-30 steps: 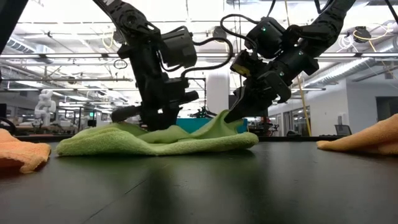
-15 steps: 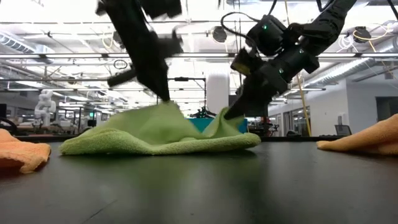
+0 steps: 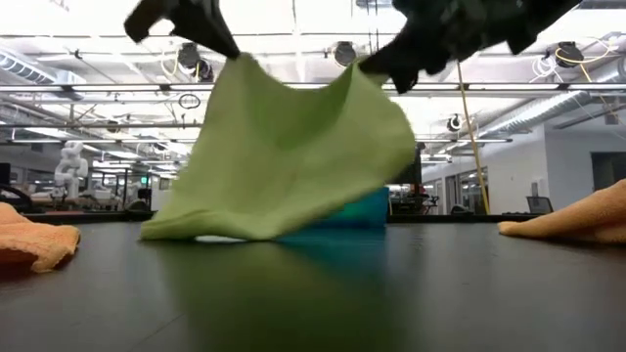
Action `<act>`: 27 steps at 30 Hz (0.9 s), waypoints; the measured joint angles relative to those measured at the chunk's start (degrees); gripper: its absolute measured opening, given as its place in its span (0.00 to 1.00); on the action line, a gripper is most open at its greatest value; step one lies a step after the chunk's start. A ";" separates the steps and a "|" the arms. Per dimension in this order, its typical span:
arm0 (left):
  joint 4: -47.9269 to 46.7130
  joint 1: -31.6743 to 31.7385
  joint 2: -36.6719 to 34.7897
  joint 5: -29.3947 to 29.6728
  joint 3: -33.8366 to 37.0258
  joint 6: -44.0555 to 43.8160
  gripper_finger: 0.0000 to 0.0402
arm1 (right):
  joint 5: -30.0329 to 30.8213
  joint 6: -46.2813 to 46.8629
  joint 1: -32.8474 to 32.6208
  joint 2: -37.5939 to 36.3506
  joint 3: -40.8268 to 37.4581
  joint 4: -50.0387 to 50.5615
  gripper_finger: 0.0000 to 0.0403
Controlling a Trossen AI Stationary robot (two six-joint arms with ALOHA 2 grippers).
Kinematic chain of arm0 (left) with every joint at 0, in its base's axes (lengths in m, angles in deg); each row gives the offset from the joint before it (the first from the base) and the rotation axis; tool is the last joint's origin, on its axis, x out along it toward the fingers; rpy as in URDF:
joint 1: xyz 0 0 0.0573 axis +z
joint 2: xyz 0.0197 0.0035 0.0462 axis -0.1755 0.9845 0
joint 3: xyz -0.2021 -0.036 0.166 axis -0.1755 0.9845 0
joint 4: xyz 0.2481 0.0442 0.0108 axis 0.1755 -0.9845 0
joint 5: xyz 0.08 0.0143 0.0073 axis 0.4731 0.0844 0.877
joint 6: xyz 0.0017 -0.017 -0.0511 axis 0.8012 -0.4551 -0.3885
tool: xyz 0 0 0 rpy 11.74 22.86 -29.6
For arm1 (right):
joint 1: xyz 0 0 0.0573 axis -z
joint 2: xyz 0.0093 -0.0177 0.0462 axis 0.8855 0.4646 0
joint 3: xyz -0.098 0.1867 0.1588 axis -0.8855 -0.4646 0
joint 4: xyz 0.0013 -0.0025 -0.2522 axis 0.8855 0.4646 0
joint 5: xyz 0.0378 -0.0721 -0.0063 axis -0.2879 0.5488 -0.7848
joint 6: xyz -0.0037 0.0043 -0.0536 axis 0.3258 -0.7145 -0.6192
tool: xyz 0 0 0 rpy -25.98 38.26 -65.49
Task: Fold microfiber towels
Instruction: Fold the green microfiber towel
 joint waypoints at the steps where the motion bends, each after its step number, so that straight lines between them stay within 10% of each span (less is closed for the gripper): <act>1: -0.95 -1.29 -0.37 0.68 0.03 -1.19 0.00 | 0.31 0.29 -0.48 -0.85 0.00 0.01 0.00; 27: -0.95 -12.08 -11.17 26.87 0.04 -7.10 0.00 | 15.31 -4.13 -2.10 -5.99 2.32 -0.58 0.00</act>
